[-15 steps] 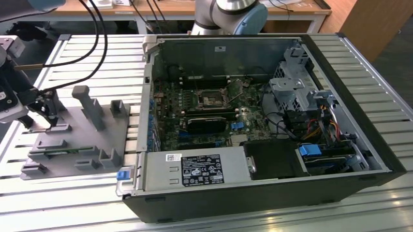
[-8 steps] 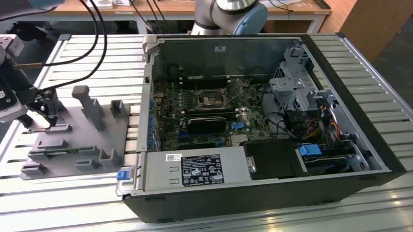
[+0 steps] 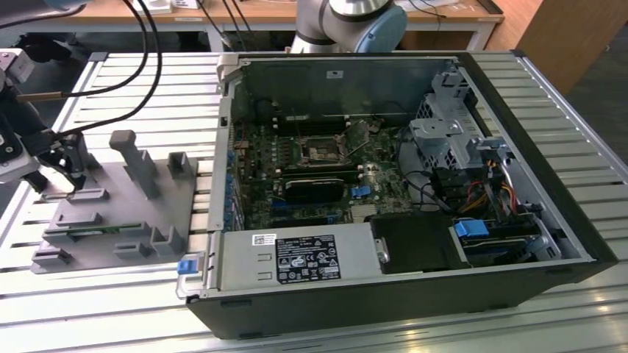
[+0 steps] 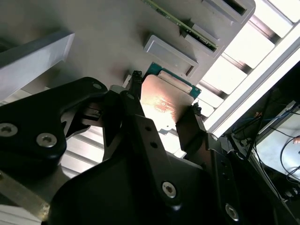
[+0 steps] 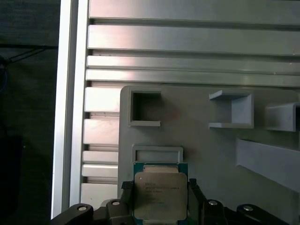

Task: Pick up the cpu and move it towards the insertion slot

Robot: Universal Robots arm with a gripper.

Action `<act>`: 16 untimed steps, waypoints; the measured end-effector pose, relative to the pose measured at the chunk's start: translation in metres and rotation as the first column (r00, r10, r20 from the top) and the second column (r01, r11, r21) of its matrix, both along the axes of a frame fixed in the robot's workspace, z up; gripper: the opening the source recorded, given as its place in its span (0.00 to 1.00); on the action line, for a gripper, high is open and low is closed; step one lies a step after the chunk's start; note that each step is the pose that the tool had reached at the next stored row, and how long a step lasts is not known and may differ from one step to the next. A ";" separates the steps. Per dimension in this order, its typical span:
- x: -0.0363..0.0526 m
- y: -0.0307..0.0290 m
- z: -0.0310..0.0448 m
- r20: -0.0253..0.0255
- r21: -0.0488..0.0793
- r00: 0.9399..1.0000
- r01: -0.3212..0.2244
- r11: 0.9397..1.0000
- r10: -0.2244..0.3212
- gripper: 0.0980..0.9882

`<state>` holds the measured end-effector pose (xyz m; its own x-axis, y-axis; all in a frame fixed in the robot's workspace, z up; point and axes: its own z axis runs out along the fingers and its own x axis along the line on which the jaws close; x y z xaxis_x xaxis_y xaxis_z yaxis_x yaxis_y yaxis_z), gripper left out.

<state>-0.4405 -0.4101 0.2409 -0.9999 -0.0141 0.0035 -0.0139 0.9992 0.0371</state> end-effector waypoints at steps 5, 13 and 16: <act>0.0000 0.0000 0.0031 0.000 0.000 1.000 0.000 1.000 0.000 0.50; 0.0000 0.0000 0.0104 0.000 0.000 1.000 0.000 1.000 0.000 0.50; 0.0000 0.0000 0.0134 0.000 0.000 1.000 0.000 1.000 0.000 0.50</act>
